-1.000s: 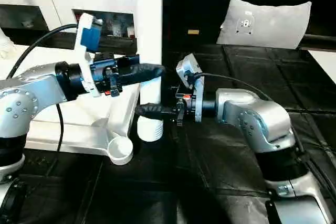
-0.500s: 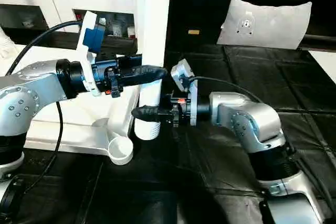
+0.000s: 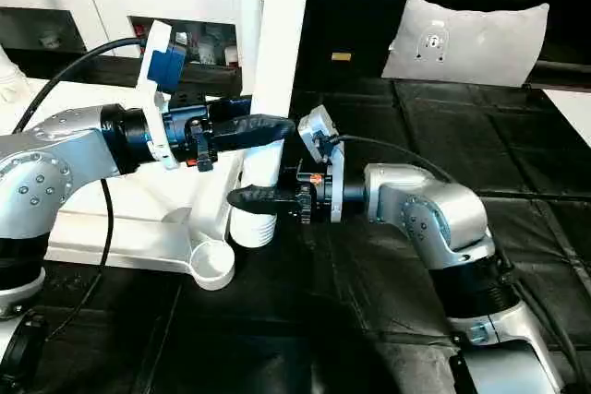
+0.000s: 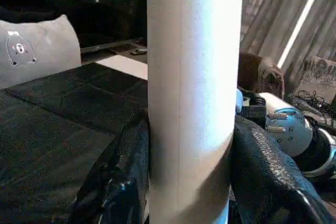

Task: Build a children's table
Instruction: Pick table leg

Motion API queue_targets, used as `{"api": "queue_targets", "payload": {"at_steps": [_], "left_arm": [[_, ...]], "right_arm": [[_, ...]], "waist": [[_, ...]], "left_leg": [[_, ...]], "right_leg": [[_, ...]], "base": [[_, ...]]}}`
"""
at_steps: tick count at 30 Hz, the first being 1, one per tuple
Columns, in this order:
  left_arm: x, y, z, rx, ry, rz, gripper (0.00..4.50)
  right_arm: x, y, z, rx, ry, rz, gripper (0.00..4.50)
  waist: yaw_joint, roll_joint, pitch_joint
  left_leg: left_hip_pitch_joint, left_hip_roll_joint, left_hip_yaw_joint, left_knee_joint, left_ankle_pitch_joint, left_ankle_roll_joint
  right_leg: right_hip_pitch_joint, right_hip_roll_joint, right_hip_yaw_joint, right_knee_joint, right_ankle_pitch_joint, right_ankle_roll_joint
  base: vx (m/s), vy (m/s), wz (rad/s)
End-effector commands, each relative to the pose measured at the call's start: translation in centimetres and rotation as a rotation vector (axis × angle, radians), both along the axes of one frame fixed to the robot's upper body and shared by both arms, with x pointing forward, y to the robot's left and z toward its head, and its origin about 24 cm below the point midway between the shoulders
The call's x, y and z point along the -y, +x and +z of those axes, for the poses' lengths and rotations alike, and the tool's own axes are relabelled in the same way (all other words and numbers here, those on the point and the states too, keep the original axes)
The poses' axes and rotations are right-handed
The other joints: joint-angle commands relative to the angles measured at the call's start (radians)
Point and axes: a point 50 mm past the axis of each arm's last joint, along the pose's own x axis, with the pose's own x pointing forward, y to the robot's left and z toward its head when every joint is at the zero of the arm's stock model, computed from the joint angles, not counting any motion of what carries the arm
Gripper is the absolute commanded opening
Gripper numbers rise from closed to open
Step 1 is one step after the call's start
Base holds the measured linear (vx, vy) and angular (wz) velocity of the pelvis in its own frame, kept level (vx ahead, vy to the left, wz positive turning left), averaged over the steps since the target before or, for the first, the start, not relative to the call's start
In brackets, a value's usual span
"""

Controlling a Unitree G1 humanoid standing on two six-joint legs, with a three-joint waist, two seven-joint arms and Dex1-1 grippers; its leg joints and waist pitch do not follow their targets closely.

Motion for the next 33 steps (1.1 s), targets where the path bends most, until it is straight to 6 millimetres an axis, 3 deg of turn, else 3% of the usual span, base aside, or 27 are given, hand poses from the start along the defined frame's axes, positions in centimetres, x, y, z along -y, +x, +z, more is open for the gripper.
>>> {"api": "queue_targets", "payload": {"at_steps": [1,3,5,11,13,14,15,16,18,25,27,33], "left_arm": [[0.8,-0.7,1.5,0.053,-0.060,-0.061,1.85],[0.9,-0.8,1.4,0.063,-0.054,-0.069,2.41],[1.2,-1.3,1.0,0.071,-0.029,-0.106,2.55],[1.6,-2.3,0.7,0.083,-0.089,-0.148,2.55],[1.8,-2.6,0.5,0.079,-0.103,-0.166,2.55],[2.0,-3.0,0.5,0.073,-0.115,-0.188,2.55],[2.1,-3.2,0.5,0.070,-0.121,-0.199,2.55],[2.3,-3.6,0.4,0.069,-0.118,-0.222,2.55],[2.4,-3.8,0.3,0.070,-0.117,-0.226,2.55],[2.0,-2.8,0.4,0.060,-0.173,-0.095,2.55],[1.3,-2.9,-0.7,0.058,-0.077,-0.106,2.55],[-0.2,-3.7,-3.2,-0.046,-0.054,-0.158,2.55]], "right_arm": [[0.3,0.1,-0.5,-0.010,-0.024,-0.041,1.95],[0.3,0.1,-0.5,-0.014,-0.026,-0.044,1.95],[0.3,0.1,-0.8,-0.020,-0.026,-0.050,1.94],[0.1,-0.3,-1.2,-0.023,-0.006,-0.071,1.94],[0.1,-0.4,-1.5,-0.026,-0.011,-0.078,1.94],[0.1,-0.6,-1.8,-0.030,-0.019,-0.088,1.94],[0.1,-0.6,-2.0,-0.033,-0.022,-0.093,1.94],[-0.1,-0.8,-2.1,-0.042,-0.017,-0.097,1.94],[-0.2,-0.9,-2.2,-0.046,-0.012,-0.097,1.94],[-0.8,-1.1,-2.6,-0.042,0.008,-0.115,1.93],[-0.7,-1.0,-2.7,-0.021,-0.012,-0.113,1.91],[-0.2,-1.8,-3.8,0.026,-0.050,-0.097,1.91]], "waist": [[0.003,0.011,-0.087],[0.004,0.013,-0.087],[0.005,0.013,-0.086],[0.007,0.025,-0.085],[0.006,0.020,-0.082],[0.003,0.007,-0.080],[0.007,0.014,-0.079],[0.006,0.005,-0.079],[0.006,0.014,-0.077],[0.007,0.013,-0.078],[0.007,0.012,-0.079],[0.007,0.013,-0.079]], "left_leg": [[0.036,0.096,-0.044,-0.073,-0.164,-0.053],[0.036,0.095,-0.045,-0.072,-0.164,-0.052],[0.035,0.095,-0.045,-0.073,-0.166,-0.049],[0.037,0.096,-0.048,-0.074,-0.189,-0.056],[0.036,0.099,-0.048,-0.078,-0.206,-0.059],[0.035,0.098,-0.045,-0.080,-0.203,-0.055],[0.036,0.098,-0.047,-0.078,-0.201,-0.053],[0.036,0.099,-0.046,-0.080,-0.198,-0.050],[0.036,0.097,-0.048,-0.079,-0.205,-0.050],[0.036,0.097,-0.050,-0.081,-0.212,-0.056],[0.035,0.095,-0.050,-0.082,-0.200,-0.052],[0.034,0.098,-0.047,-0.085,-0.189,-0.055]], "right_leg": [[0.030,-0.123,0.048,-0.074,-0.121,-0.235],[0.031,-0.123,0.048,-0.074,-0.116,-0.238],[0.032,-0.123,0.049,-0.075,-0.119,-0.237],[0.028,-0.122,0.048,-0.075,-0.123,-0.239],[0.029,-0.123,0.049,-0.077,-0.133,-0.239],[0.029,-0.122,0.050,-0.080,-0.135,-0.237],[0.029,-0.125,0.050,-0.078,-0.149,-0.235],[0.030,-0.125,0.050,-0.080,-0.157,-0.231],[0.025,-0.125,0.051,-0.081,-0.191,-0.221],[0.024,-0.124,0.051,-0.083,-0.204,-0.208],[0.023,-0.122,0.050,-0.081,-0.193,-0.203],[0.022,-0.121,0.051,-0.079,-0.164,-0.197]], "base": [[0.000,0.000,0.00],[0.000,0.000,0.00],[0.000,0.000,0.00],[0.000,0.000,0.00],[0.000,0.000,0.00],[0.000,0.000,0.00],[0.000,0.000,0.00],[0.000,0.000,0.00],[0.000,0.000,0.00],[0.000,0.000,0.00],[0.000,0.000,0.00],[0.000,0.000,0.00]]}}
